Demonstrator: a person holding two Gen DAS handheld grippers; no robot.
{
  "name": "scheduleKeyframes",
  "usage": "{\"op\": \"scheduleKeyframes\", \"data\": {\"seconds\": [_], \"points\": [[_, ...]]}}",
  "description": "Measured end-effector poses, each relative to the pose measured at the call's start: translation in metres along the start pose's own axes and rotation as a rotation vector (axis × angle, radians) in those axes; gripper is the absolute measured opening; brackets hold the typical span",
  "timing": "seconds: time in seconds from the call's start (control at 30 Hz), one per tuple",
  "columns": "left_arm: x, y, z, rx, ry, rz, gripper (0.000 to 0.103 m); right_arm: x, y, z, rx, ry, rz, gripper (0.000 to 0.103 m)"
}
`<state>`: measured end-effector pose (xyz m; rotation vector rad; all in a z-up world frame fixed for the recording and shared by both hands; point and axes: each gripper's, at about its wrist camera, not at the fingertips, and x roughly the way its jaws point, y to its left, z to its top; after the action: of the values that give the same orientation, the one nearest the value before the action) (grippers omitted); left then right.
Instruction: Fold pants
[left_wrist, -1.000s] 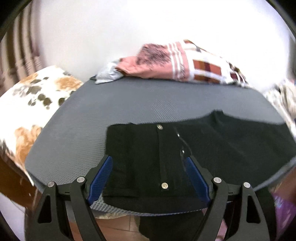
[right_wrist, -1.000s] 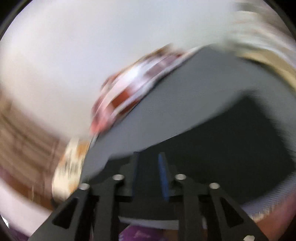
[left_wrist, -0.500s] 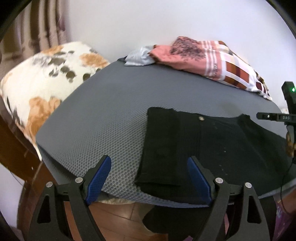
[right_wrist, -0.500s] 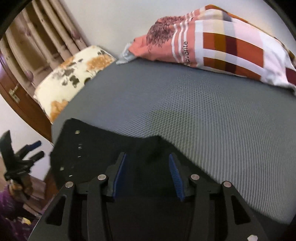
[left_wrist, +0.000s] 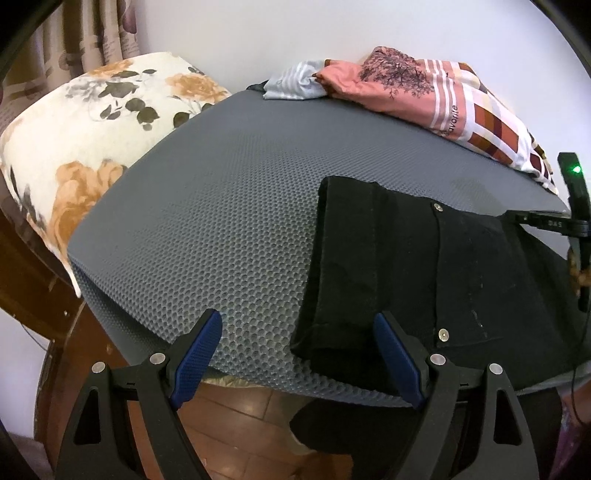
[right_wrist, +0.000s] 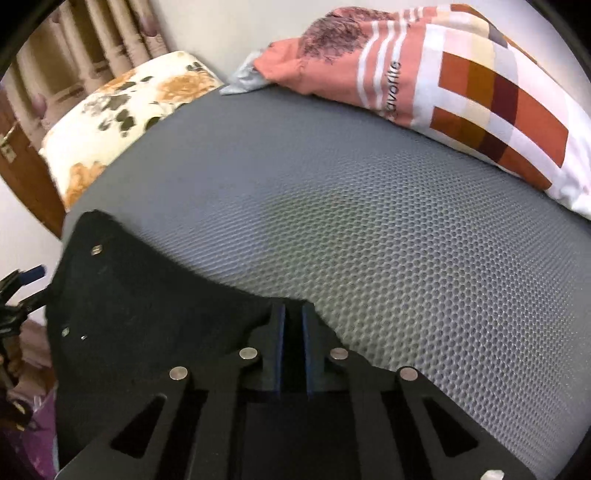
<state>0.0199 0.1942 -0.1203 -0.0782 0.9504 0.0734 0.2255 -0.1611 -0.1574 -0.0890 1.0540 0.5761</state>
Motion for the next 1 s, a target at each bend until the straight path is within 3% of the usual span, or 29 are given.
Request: {"op": "scheduleKeyframes", "data": {"seconds": [0.13,0.23,0.4,0.6,0.67,0.7,0.73,0.77,0.9,1.0], "points": [[-0.009,0.008,0.003,0.001,-0.014,0.029,0.084,-0.002,-0.017,-0.009,0.109,-0.058,0.068,0.006],[-0.015,0.020,0.004,-0.010,0.003,0.024,0.084,-0.003,-0.019,-0.015,0.116,-0.089,0.080,0.007],[-0.014,0.036,-0.006,-0.069,0.107,-0.103,0.084,0.000,-0.018,-0.015,0.129,-0.100,0.069,0.010],[-0.013,0.014,-0.013,-0.048,0.152,-0.264,0.084,-0.003,-0.022,-0.019,0.148,-0.114,0.067,0.016],[-0.009,0.008,-0.011,-0.050,0.157,-0.308,0.080,-0.004,-0.025,-0.019,0.160,-0.116,0.061,0.021],[-0.008,0.007,-0.009,-0.056,0.154,-0.313,0.068,-0.004,-0.026,-0.019,0.164,-0.116,0.066,0.021],[-0.004,0.007,-0.008,-0.064,0.165,-0.316,0.043,-0.004,-0.027,-0.020,0.167,-0.117,0.069,0.021],[0.000,0.006,-0.006,-0.067,0.182,-0.284,0.037,-0.004,-0.027,-0.019,0.166,-0.118,0.067,0.021],[-0.003,0.002,-0.002,-0.057,0.153,-0.269,0.034,-0.004,-0.025,-0.019,0.162,-0.121,0.061,0.021],[-0.018,-0.008,0.011,0.003,0.064,-0.231,0.032,-0.004,-0.024,-0.018,0.164,-0.125,0.056,0.021]]}}
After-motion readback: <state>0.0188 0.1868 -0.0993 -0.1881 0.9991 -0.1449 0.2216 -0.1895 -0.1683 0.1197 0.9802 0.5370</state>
